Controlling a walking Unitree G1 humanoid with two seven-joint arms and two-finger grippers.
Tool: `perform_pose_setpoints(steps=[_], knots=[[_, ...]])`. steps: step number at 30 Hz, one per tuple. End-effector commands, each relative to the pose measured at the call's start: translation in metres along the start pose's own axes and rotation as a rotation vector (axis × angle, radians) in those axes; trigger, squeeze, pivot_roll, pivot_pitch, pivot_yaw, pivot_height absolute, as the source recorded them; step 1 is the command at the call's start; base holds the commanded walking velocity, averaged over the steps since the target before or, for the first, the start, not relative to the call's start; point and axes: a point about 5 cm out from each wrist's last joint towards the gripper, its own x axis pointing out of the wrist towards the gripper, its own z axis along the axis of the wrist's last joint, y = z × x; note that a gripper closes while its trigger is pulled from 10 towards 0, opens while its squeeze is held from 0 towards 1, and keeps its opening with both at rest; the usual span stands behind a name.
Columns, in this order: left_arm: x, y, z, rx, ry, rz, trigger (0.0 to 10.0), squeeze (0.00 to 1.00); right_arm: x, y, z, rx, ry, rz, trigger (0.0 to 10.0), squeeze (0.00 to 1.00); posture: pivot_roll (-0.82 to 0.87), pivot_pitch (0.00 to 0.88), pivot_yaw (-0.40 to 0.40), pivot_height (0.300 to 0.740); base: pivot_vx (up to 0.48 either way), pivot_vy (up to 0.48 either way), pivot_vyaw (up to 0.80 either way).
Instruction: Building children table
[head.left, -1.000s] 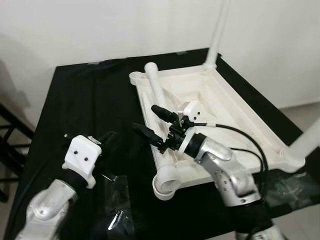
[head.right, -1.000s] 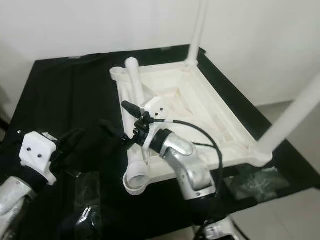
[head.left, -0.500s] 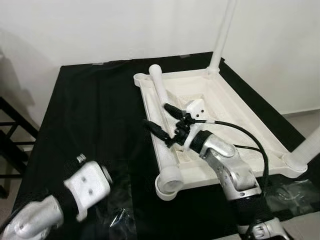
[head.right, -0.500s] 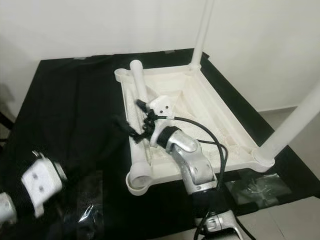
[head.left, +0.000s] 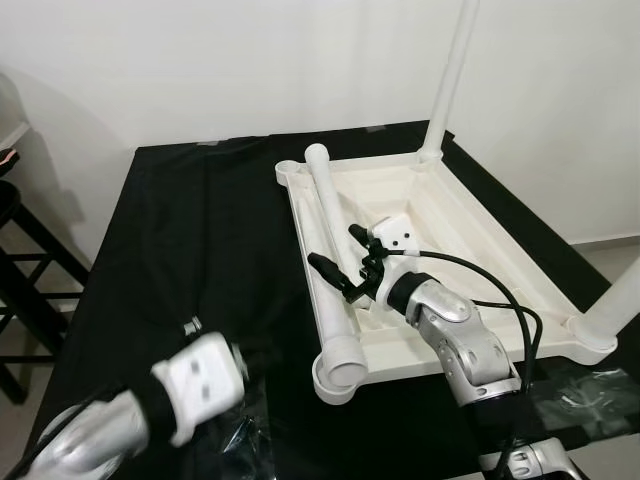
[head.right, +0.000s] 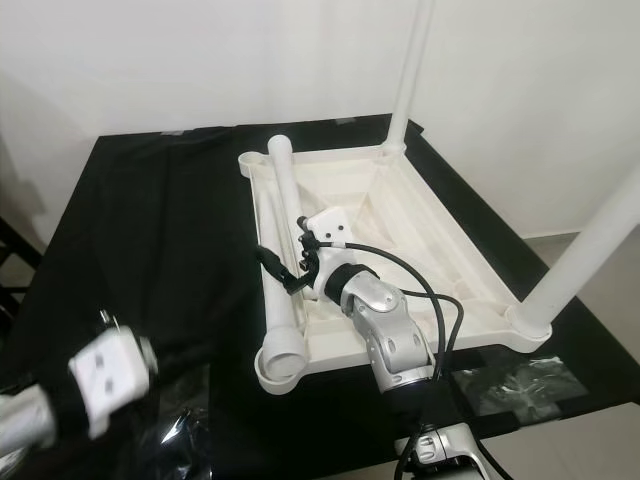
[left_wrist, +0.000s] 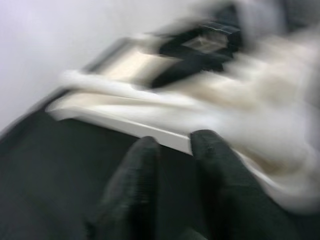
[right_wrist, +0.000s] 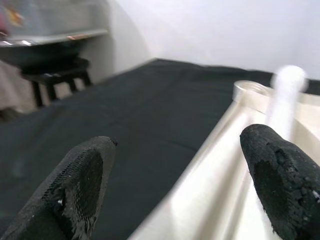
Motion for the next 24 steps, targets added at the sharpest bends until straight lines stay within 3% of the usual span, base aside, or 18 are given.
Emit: perform_pose_setpoints(steps=[1, 2, 3, 4, 5, 9, 12, 15, 24], knots=[[-0.001, 0.013, -0.007, -0.093, 0.019, 0.143, 10.0, 1.00, 0.002, 0.007, 0.009, 0.001, -0.059, 0.043, 10.0, 0.00, 0.00, 0.065, 0.014, 0.740, 0.000, 0.000, 0.00], [-0.001, 0.013, -0.007, -0.093, 0.019, 0.143, 10.0, 1.00, 0.002, 0.007, 0.009, 0.001, -0.059, 0.043, 10.0, 0.00, 0.00, 0.065, 0.014, 0.740, 0.000, 0.000, 0.00], [0.000, 0.016, -0.009, -0.135, 0.016, 0.200, 10.0, 0.08, 0.003, 0.010, 0.014, 0.008, -0.086, 0.067, 10.0, 0.00, -0.01, 0.067, 0.015, 0.740, 0.000, 0.000, 0.00], [0.000, 0.016, -0.009, -0.135, 0.016, 0.200, 10.0, 0.08, 0.003, 0.010, 0.014, 0.008, -0.086, 0.067, 10.0, 0.00, -0.01, 0.067, 0.015, 0.740, 0.000, 0.000, 0.00], [0.001, 0.018, -0.011, -0.182, 0.009, 0.251, 10.0, 0.00, 0.004, 0.014, 0.018, 0.014, -0.111, 0.090, 10.0, 0.00, -0.01, 0.067, 0.014, 0.740, 0.000, 0.000, 0.00], [0.003, 0.020, -0.015, -0.280, -0.006, 0.330, 10.0, 0.00, 0.005, 0.023, 0.025, 0.024, -0.148, 0.137, 10.0, 0.00, -0.01, 0.067, 0.015, 0.740, 0.000, 0.000, 0.00], [0.009, 0.021, -0.023, -0.306, 0.057, 0.356, 10.0, 0.00, 0.006, 0.027, 0.023, 0.024, -0.145, 0.149, 10.0, 0.00, -0.01, 0.065, 0.014, 0.740, -0.160, 0.000, 0.00], [0.011, 0.023, -0.021, -0.306, 0.039, 0.384, 10.0, 0.00, 0.006, 0.028, 0.023, 0.025, -0.146, 0.154, 10.0, 0.00, -0.01, 0.064, 0.014, 0.740, -0.480, 0.000, 0.00], [0.011, 0.026, -0.018, -0.287, -0.016, 0.432, 10.0, 0.00, 0.006, 0.030, 0.023, 0.029, -0.146, 0.166, 10.0, 0.00, -0.01, 0.065, 0.014, 0.740, 0.000, 0.000, 0.00]])
